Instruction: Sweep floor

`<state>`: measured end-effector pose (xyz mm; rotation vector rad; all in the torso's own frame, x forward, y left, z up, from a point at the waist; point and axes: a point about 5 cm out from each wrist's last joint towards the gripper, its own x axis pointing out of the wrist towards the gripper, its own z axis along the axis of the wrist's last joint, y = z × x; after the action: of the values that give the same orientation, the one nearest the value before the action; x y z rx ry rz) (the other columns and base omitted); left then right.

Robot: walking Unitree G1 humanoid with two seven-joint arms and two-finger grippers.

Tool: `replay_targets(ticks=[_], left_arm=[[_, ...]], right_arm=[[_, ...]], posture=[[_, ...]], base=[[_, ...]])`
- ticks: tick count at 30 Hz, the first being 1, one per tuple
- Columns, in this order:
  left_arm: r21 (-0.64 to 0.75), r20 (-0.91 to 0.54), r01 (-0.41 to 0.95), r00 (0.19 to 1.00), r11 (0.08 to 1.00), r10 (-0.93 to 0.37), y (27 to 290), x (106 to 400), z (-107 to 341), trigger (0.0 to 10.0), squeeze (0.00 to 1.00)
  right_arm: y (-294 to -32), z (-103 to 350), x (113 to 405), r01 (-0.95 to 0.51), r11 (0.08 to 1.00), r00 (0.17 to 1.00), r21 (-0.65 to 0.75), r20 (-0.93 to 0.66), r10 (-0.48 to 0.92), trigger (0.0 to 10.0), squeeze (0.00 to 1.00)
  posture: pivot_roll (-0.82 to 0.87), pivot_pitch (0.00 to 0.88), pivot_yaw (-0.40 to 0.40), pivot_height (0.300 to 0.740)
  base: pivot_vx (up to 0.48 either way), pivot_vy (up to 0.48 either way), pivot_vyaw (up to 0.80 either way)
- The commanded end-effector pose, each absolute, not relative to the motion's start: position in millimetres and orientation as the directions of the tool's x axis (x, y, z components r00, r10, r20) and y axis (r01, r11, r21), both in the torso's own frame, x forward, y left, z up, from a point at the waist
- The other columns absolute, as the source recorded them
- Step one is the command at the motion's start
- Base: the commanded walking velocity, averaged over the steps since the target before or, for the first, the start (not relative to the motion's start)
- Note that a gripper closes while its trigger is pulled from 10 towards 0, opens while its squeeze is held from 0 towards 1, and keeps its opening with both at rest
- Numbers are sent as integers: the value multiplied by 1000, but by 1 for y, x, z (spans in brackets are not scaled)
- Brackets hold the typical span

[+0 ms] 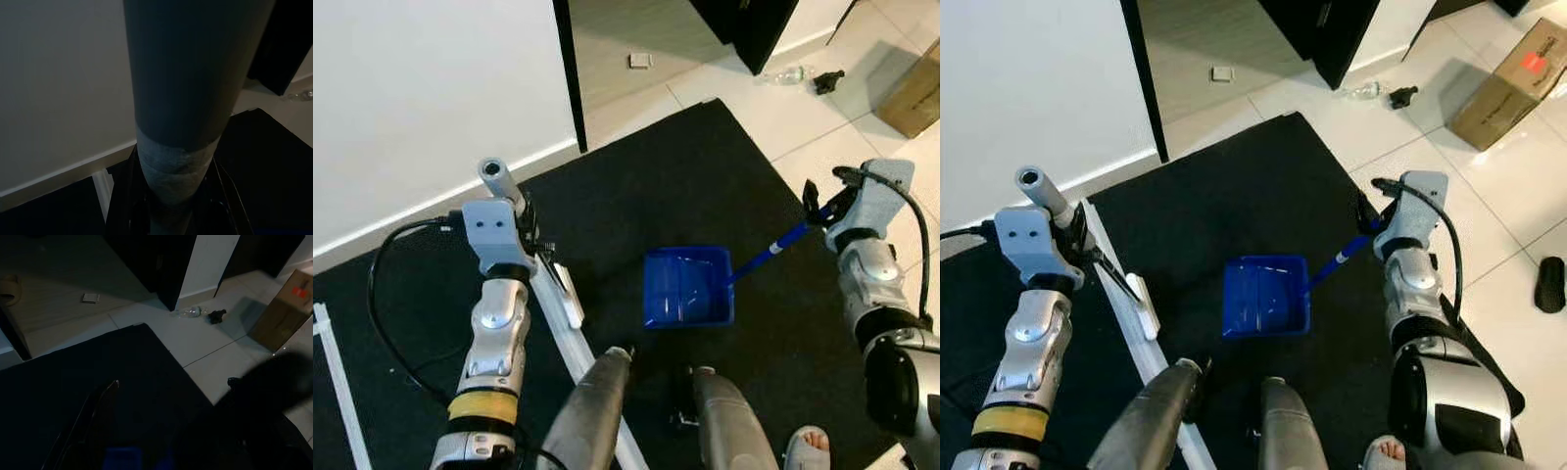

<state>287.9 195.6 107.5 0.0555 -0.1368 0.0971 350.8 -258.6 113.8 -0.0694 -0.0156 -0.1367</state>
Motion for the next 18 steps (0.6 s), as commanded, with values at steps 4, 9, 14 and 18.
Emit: replay_targets(ticks=[4, 9, 14, 18], left_arm=[[33, 122, -104, 987, 994, 100, 192, 281, 102, 10000, 0], [38, 116, -106, 988, 994, 101, 191, 276, 100, 10000, 0], [50, 109, -99, 990, 994, 93, 189, 272, 98, 10000, 0], [50, 109, -103, 989, 993, 97, 189, 270, 98, 10000, 0]], right_arm=[[-260, 107, 349, 123, 988, 991, -89, -33, -126, 10000, 0], [-256, 101, 349, 110, 991, 990, -81, -77, -116, 10000, 0], [-255, 89, 345, 121, 991, 982, -56, -138, -128, 10000, 0], [-255, 86, 343, 122, 991, 980, -56, -149, -129, 10000, 0]], posture=[[209, 346, -88, 740], [211, 345, -97, 740], [216, 345, -101, 740], [219, 345, -101, 740]], base=[[0, 0, 0], [0, 0, 0], [0, 0, 0], [0, 0, 0]])
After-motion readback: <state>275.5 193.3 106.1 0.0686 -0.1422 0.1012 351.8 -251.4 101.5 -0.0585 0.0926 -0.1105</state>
